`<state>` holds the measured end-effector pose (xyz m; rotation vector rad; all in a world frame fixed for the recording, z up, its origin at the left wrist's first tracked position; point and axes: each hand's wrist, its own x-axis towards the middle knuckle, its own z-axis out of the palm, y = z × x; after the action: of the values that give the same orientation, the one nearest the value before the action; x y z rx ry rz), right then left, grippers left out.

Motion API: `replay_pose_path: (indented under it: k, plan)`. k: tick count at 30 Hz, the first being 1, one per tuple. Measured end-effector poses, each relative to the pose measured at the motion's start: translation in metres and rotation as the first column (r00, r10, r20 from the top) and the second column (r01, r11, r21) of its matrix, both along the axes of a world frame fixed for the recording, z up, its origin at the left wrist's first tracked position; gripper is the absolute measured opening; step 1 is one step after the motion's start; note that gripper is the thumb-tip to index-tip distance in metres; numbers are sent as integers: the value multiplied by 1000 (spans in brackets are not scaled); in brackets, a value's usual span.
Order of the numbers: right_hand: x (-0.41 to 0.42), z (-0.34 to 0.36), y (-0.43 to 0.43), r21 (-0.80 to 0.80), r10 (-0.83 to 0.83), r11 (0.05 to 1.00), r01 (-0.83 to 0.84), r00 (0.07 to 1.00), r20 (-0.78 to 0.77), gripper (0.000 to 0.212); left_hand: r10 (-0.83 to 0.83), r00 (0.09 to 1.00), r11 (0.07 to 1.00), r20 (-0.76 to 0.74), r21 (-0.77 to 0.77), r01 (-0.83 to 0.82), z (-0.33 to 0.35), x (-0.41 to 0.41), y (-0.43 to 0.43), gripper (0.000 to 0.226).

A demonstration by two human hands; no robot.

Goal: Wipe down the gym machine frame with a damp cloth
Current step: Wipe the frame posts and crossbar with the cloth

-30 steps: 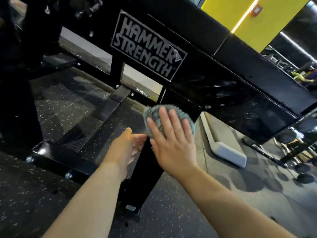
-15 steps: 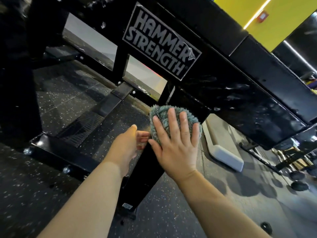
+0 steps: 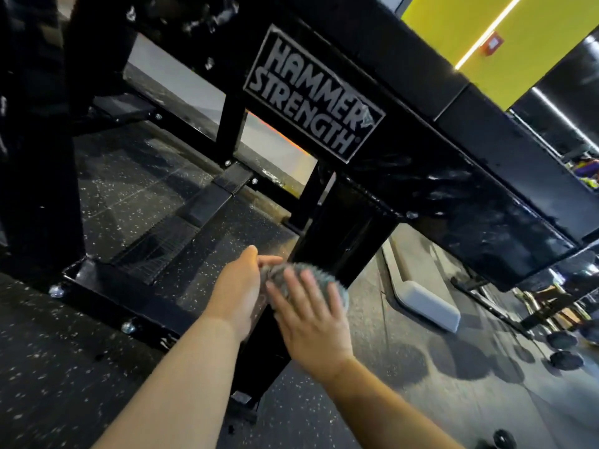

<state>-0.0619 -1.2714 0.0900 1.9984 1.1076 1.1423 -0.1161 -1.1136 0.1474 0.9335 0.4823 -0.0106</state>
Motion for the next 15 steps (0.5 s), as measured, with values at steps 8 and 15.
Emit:
replay_pose_path:
  k: [8, 15]
  plan:
    - [5, 92, 33, 274, 71, 958, -87, 995, 68, 58, 3, 1000, 1000, -10, -14, -3, 13, -5, -2, 46]
    - [-4, 20, 4, 16, -24, 1000, 24, 1000, -10, 58, 59, 997, 997, -43, -43, -61, 2, 1, -4, 47]
